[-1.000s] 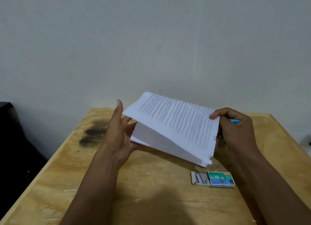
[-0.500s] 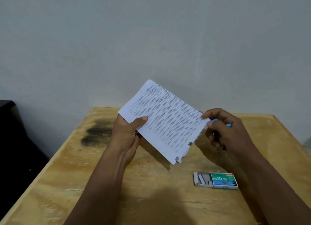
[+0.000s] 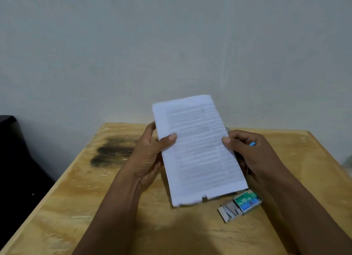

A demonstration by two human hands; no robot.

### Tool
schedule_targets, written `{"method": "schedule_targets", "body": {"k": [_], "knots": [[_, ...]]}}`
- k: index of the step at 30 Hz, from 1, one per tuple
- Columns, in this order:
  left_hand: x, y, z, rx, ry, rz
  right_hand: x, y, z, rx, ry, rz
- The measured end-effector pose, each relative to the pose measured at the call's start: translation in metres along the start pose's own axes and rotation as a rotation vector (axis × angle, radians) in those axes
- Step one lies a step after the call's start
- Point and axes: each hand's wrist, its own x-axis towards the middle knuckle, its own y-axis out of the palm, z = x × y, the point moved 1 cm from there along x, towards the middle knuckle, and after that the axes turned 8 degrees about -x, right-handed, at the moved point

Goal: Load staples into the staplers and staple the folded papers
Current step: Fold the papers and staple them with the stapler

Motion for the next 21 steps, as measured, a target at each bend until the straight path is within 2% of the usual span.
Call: {"method": "schedule_targets", "body": {"k": [3,11,21], "knots": [[-0.002,0.004,0.003,0.075,-0.058,-0.028,0.005,-0.003,-0.005,0.021,-0.015,-0.086],[-0.003,0.011,0.007,0.215,-0.012,-0.028,0.007,-0.009,-0.006,-0.053,-0.036,0.003],[-0.003,0.012,0.001,0.161,0.014,-0.080,0.002,-0.009,-0.005,0.178,0.043,0.057]]}}
